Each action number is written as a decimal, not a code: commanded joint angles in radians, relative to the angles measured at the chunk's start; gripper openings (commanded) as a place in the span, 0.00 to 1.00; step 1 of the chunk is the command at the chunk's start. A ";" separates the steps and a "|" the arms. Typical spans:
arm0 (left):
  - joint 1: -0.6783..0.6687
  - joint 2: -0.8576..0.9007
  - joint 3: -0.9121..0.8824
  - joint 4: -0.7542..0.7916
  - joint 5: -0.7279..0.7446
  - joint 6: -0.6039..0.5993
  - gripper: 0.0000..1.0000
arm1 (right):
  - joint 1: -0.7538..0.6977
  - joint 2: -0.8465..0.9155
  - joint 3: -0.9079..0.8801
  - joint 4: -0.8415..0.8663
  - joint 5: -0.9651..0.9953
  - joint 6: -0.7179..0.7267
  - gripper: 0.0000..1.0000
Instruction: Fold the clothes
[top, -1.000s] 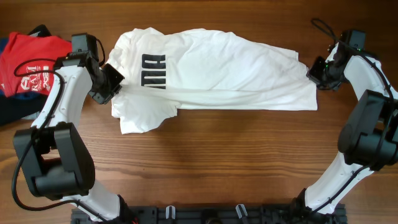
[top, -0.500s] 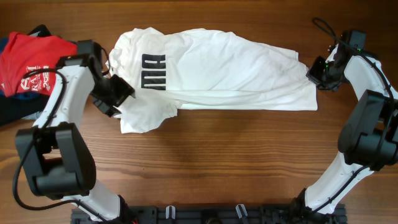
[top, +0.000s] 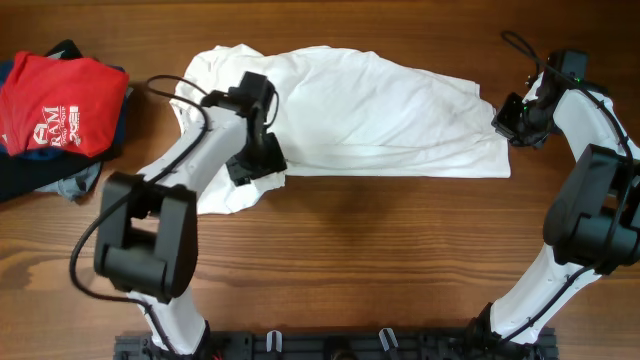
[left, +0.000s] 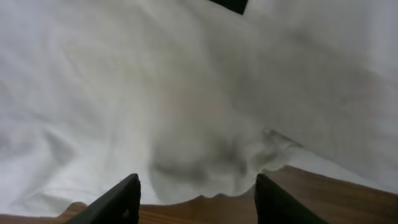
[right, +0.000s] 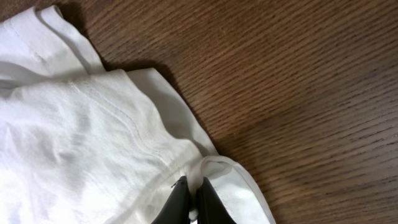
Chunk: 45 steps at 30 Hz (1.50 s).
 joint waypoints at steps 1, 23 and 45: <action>-0.053 0.049 0.002 0.024 -0.025 0.011 0.55 | 0.002 0.012 0.005 -0.003 -0.019 -0.021 0.04; 0.039 -0.037 0.118 0.055 -0.183 0.060 0.04 | 0.002 0.014 0.005 -0.008 -0.014 -0.021 0.04; 0.042 0.032 0.116 0.230 -0.147 0.060 0.19 | 0.002 0.014 0.005 0.041 -0.016 -0.018 0.04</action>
